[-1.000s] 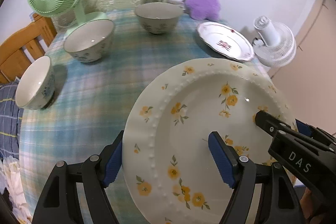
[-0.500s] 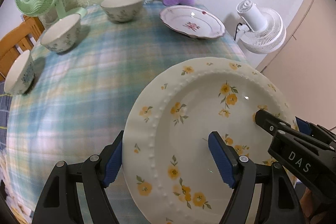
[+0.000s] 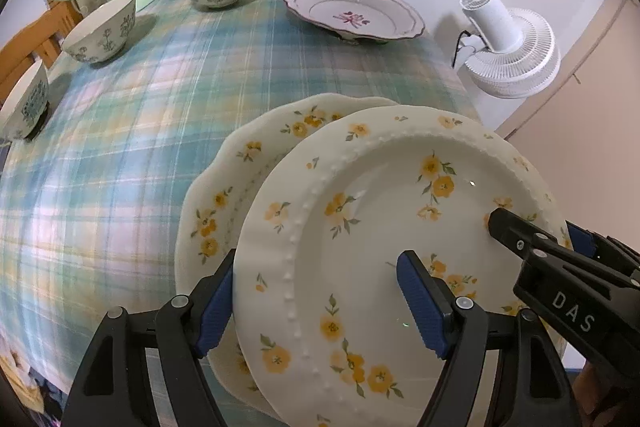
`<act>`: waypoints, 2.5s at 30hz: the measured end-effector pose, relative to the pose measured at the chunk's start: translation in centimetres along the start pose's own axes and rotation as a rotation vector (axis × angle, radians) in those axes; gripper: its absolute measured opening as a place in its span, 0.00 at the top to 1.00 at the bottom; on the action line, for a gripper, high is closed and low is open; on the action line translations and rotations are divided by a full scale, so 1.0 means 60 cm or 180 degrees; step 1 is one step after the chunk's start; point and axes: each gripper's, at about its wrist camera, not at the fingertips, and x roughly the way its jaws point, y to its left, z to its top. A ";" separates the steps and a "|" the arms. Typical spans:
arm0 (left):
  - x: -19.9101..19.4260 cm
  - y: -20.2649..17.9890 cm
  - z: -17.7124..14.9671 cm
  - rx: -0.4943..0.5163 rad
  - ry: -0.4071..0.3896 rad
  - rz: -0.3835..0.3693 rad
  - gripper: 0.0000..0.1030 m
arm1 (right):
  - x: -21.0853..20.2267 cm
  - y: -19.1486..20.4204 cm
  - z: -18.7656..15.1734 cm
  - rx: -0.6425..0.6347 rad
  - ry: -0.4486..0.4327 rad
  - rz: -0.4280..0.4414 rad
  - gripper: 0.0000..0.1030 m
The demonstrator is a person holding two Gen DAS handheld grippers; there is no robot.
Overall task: Organize plates and bowls
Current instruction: 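Lower the beaded-rim plate onto the first plate and open both grippers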
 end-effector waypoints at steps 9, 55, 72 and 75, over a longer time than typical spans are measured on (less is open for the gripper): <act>0.015 -0.002 -0.002 -0.0083 0.0008 0.0155 0.25 | 0.018 0.003 0.006 -0.0197 0.0023 0.0069 0.41; -0.010 0.019 0.009 -0.0084 -0.0113 0.0326 0.17 | 0.043 0.030 0.019 -0.0303 0.0181 0.0106 0.53; -0.041 0.057 0.030 0.0174 -0.0144 0.0138 0.10 | 0.017 0.057 0.026 -0.0096 0.0116 -0.0105 0.43; -0.059 0.069 0.039 0.0251 -0.0216 0.0094 0.07 | -0.010 0.061 0.028 0.0011 0.0023 -0.0094 0.38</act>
